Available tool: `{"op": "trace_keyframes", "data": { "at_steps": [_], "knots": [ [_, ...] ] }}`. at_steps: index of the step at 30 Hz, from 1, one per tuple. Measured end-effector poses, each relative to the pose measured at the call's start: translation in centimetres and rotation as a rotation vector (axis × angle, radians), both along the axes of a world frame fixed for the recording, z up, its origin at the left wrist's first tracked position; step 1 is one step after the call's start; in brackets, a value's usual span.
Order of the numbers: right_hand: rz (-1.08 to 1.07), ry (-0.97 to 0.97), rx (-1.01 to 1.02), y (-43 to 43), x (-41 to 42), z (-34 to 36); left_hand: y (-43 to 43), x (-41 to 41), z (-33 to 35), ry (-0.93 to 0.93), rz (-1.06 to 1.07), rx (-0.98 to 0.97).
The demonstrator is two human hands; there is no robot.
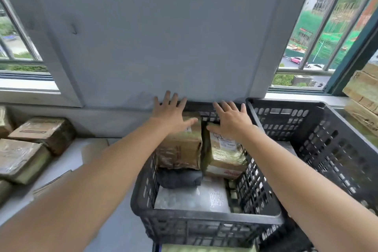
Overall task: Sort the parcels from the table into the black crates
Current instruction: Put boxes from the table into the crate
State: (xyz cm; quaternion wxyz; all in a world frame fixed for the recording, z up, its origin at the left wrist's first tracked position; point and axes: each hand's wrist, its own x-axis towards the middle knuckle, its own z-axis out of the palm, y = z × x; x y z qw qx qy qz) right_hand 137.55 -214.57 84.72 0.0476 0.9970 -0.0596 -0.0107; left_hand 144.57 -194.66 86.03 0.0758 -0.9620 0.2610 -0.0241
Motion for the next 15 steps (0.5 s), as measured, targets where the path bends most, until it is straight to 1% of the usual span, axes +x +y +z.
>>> {"op": "trace_keyframes", "data": {
  "at_steps": [4, 8, 11, 15],
  "knots": [
    [0.056, -0.036, -0.025, 5.9, 1.8, 2.5, 5.6, 0.9, 0.2, -0.023, 0.044, -0.016],
    [0.123, -0.067, -0.032, 13.8, 3.9, 3.5, 13.4, 2.9, 0.0, -0.017, 0.085, -0.047],
    [0.124, -0.045, -0.042, 20.5, 6.0, 3.2, 20.6, 4.5, -0.9, -0.018, 0.09, -0.062],
    [0.138, 0.004, -0.095, 30.1, 8.2, 1.1, 30.2, 6.3, -2.9, 0.046, 0.114, -0.084]
  ]
}}
